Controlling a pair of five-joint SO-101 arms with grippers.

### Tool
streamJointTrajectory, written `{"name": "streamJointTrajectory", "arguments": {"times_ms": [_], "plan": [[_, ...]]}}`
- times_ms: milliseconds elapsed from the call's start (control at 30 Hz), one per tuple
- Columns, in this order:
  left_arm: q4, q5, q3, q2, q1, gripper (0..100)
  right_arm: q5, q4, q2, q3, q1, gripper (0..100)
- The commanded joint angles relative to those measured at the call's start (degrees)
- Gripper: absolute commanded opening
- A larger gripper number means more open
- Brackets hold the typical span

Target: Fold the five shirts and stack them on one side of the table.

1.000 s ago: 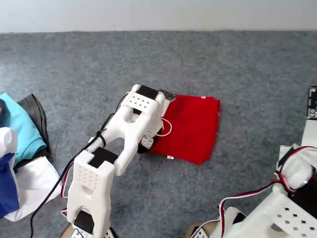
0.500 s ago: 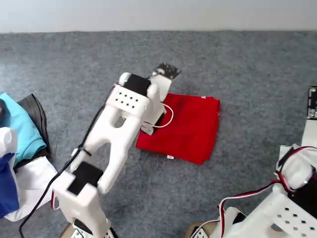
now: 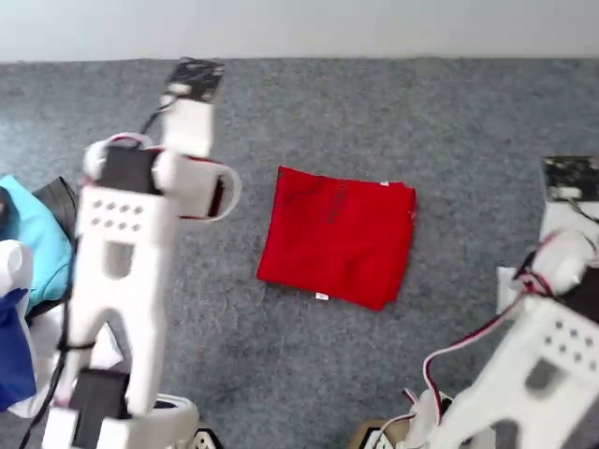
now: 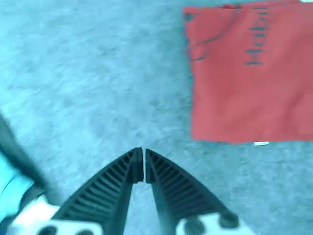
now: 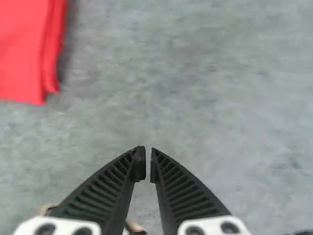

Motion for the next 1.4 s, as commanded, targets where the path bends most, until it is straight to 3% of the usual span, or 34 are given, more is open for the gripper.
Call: {"name": "streamJointTrajectory", "arguments": {"times_ms": [0,167,333,733,900,1367], "plan": [[0.97,-1.23,2.68,-8.44,-5.10,1,-5.27,-0.84,5.49,-0.09,-8.75,4.3],[0.88,-2.99,6.20,-16.62,-10.73,1,-9.67,-7.16,15.52,-0.18,-20.70,4.6],[0.88,-8.97,8.66,-23.30,-16.44,1,-10.99,-15.34,25.10,-4.04,-26.59,4.6],[-2.81,-12.13,18.07,-26.55,-34.55,1,-10.99,-19.21,46.11,-28.40,-28.09,6.1],[-2.81,-12.04,21.23,-26.73,-36.84,1,-14.77,-16.84,50.15,-34.02,-27.74,16.7],[-2.81,-12.13,23.25,-26.73,-40.62,1,-15.30,-20.62,57.27,-34.37,-31.25,17.2]]}}
